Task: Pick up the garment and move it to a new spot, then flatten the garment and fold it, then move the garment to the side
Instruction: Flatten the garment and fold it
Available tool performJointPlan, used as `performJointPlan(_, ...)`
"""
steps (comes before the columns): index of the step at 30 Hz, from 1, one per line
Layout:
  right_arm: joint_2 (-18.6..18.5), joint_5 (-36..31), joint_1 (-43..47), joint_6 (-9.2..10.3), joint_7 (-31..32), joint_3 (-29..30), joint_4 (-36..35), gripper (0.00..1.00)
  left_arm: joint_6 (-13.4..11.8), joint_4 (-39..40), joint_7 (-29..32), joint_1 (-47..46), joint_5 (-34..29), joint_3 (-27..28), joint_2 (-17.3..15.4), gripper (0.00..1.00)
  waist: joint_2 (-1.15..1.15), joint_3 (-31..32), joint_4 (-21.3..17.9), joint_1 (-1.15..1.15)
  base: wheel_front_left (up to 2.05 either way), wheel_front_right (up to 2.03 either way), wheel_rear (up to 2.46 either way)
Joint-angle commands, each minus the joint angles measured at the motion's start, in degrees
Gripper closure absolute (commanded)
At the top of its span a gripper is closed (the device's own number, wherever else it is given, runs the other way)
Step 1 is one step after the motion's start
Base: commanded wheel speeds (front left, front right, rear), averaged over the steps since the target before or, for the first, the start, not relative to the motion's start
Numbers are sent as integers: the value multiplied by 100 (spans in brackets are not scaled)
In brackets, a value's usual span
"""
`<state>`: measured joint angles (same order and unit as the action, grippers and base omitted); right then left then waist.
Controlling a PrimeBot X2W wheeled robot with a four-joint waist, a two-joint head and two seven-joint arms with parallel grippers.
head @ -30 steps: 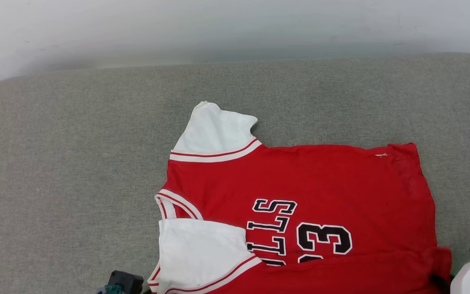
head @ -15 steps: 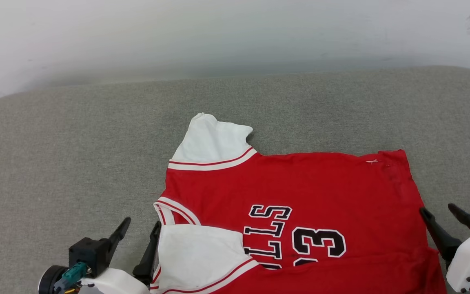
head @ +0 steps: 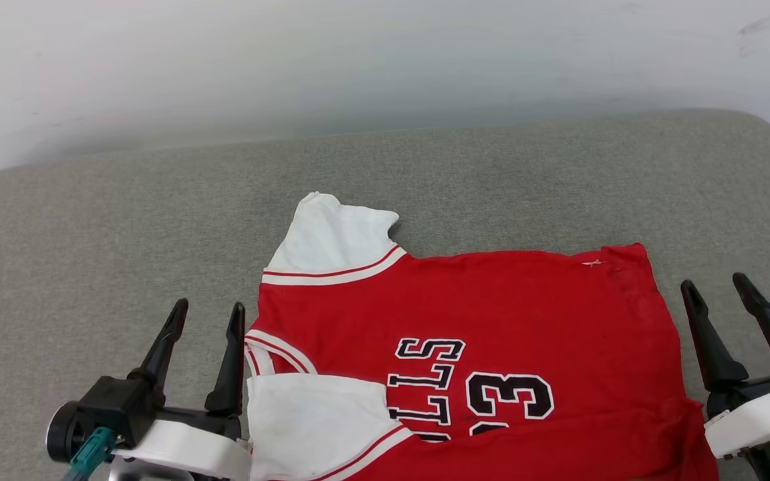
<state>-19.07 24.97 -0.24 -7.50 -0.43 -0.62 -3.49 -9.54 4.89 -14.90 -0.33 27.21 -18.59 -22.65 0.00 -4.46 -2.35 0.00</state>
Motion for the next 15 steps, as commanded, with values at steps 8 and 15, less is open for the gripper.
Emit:
performJointPlan(8,341,-228,-271,3,-687,-153,50,0,729,88,-33,-330,-387,314,85,0,0,-326,-326,0,0,0,0)
performJointPlan(15,447,-200,-548,3,-852,-269,85,0,1301,-246,1046,-1629,-229,252,-487,0,0,-909,-715,0,0,0,0)
